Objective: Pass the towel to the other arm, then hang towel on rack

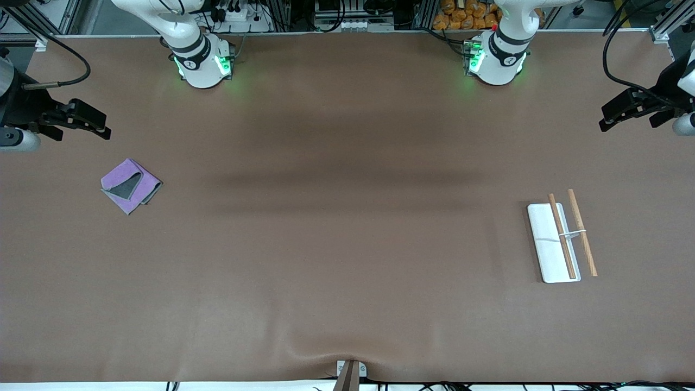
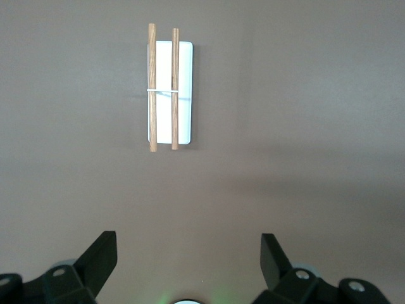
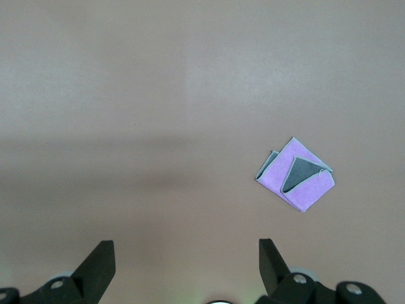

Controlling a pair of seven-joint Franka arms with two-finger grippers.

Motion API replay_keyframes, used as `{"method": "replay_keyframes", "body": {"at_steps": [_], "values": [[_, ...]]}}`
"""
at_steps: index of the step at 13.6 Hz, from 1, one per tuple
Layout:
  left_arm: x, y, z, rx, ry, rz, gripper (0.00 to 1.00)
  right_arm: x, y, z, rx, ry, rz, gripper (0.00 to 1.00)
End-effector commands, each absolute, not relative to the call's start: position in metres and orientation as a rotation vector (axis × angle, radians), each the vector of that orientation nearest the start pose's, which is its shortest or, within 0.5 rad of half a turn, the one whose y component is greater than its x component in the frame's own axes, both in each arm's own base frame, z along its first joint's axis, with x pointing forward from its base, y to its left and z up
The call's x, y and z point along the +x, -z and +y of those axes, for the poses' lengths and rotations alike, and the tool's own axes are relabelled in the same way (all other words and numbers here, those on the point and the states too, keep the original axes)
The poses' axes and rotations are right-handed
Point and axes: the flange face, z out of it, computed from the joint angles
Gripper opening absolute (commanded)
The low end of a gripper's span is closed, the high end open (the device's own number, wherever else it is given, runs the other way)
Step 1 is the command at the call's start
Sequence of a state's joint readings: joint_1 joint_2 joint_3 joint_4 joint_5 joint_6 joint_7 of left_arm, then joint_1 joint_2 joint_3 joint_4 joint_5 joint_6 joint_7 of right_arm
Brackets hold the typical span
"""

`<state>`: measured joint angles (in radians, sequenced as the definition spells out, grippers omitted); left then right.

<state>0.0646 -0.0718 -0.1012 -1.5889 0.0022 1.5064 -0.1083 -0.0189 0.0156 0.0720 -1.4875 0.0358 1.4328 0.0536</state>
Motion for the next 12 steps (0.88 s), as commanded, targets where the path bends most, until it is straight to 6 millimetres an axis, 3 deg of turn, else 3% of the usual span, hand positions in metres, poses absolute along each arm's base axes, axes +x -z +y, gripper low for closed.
{"method": "replay_keyframes", "body": {"at_steps": [1,6,8,10,12], "values": [[0.527,-0.655,-0.020,-3.110,-0.023,-0.108,1.00,0.544,-0.645,0.031,-3.101,-0.113,0.000,1.00],[0.536,-0.662,-0.021,-3.113,-0.004,-0.099,1.00,0.546,-0.642,0.029,-3.101,-0.119,-0.011,1.00],[0.538,-0.654,-0.023,-3.114,-0.050,-0.106,1.00,0.555,-0.626,0.013,-3.097,-0.168,0.032,1.00],[0.534,-0.650,-0.027,-3.111,-0.085,-0.099,1.00,0.557,-0.623,0.004,-3.097,-0.172,0.054,1.00],[0.533,-0.647,-0.031,-3.109,-0.099,-0.087,1.00,0.564,-0.605,-0.006,-3.110,-0.232,0.076,1.00]]}}
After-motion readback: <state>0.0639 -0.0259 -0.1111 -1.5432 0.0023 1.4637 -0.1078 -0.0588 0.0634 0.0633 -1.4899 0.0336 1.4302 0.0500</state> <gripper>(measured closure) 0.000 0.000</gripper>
